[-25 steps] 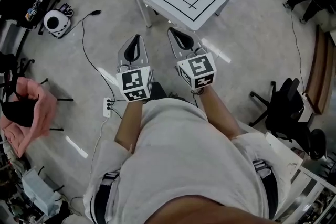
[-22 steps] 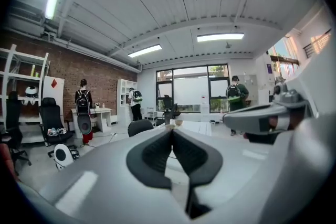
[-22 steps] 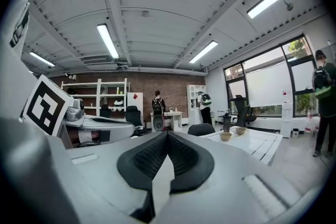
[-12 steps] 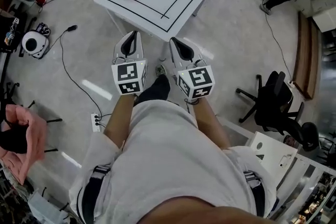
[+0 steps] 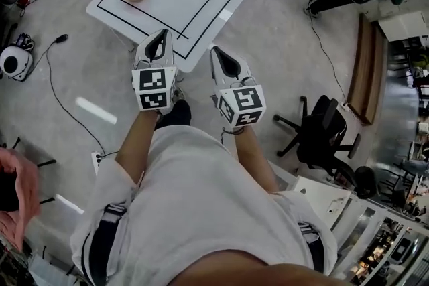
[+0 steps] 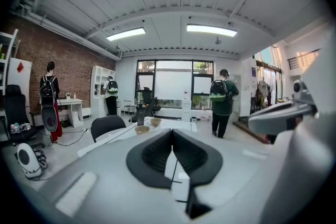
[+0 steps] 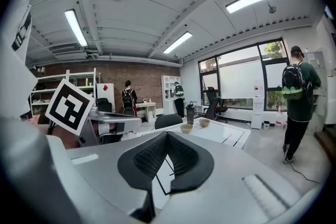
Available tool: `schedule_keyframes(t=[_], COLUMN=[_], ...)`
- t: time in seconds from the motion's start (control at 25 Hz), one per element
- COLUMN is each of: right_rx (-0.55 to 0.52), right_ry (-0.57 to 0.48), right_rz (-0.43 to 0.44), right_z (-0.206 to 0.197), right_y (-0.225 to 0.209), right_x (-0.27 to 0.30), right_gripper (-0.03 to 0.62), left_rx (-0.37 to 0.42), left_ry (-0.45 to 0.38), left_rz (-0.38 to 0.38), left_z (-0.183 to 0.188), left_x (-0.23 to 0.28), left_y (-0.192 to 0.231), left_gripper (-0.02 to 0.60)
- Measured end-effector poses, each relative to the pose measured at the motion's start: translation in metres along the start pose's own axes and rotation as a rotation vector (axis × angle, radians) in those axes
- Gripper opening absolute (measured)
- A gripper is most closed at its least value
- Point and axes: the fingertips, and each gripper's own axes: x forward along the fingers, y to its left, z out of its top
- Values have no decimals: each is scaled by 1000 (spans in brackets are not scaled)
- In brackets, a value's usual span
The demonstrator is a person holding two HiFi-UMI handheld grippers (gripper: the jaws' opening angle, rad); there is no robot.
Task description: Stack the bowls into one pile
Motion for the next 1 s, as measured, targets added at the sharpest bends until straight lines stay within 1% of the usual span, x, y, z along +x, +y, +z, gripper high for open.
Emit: schedule_keyframes(t=[0.08,0.28,0.44,0.56,0.76,0.88,1.0], right_rx=[-25,-99,-143,-174,-171,-180,-195], right_ry=[28,81,102,104,116,142,166], right_rz=[14,92,147,196,250,272,293], right_z=[4,16,30,40,45,44,41], right_y=[-11,-29,-35,-29,-27,-31,-37], right_x=[18,78,126,159,199,216,237], right_gripper=[-2,-2,-2,-2,-2,-2,-2], left_rx=[-19,-107,-134,-148,-155,-163,-193], left_ry=[2,28,29,35,45,62,85], left_rz=[5,29,43,76,140,173,228], left_z=[5,1,6,7,9,1,-10], left_x=[22,75,104,117,122,120,124], left_y=[6,25,46,74,112,127,152], left_gripper=[2,2,2,2,3,2,2])
